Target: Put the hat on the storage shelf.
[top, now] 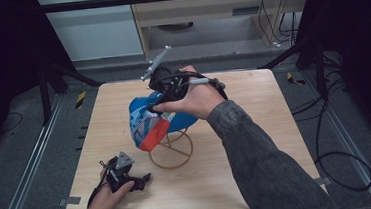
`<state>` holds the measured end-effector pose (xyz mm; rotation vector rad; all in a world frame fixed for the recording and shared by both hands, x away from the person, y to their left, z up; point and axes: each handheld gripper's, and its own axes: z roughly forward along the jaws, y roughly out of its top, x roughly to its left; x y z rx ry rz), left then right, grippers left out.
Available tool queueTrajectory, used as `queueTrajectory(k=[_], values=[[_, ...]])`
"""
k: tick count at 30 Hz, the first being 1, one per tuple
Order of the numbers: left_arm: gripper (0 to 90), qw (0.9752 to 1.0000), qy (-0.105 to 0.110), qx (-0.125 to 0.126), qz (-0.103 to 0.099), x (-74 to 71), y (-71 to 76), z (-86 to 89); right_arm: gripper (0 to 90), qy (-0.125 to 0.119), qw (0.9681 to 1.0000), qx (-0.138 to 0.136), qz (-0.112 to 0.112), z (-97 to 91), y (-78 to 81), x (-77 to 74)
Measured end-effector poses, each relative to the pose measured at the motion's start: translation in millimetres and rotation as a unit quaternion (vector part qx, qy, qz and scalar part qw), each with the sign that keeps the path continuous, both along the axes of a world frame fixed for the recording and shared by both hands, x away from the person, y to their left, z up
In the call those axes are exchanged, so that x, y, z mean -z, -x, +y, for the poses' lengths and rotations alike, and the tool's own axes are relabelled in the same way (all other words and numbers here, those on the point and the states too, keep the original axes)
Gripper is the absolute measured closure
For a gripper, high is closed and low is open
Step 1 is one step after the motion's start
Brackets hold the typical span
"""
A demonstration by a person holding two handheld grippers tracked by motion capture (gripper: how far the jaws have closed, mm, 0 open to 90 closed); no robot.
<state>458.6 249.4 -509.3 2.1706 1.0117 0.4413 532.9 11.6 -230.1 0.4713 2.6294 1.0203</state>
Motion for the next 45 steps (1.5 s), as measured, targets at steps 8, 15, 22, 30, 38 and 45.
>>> queueTrajectory(k=[8, 15, 22, 30, 38, 45], values=[[0.0, 1.0, 0.0, 0.0, 0.0, 0.0, 0.0, 0.0, 30.6, -0.009, 0.9998, 0.018, 0.002, -17.8, 1.2, 0.4], [0.0, 1.0, 0.0, 0.0, 0.0, 0.0, 0.0, 0.0, 19.2, -0.023, 0.999, 0.035, 0.013, -28.9, 0.9, 3.3], [0.0, 1.0, 0.0, 0.0, 0.0, 0.0, 0.0, 0.0, 10.0, -0.03, 0.9985, 0.045, 0.003, -33.2, 3.6, 6.3], [0.0, 1.0, 0.0, 0.0, 0.0, 0.0, 0.0, 0.0, 6.2, -0.036, 0.9984, 0.042, -0.009, -38.4, 7.6, 6.7], [0.0, 1.0, 0.0, 0.0, 0.0, 0.1, 0.0, -0.1, 5.9, -0.039, 0.9976, 0.054, -0.018, -47.8, 10.8, 6.9], [0.0, 1.0, 0.0, 0.0, 0.0, 0.0, 0.0, 0.0, 5.5, -0.061, 0.9957, 0.063, -0.027, -63.8, 15.2, 5.3]])
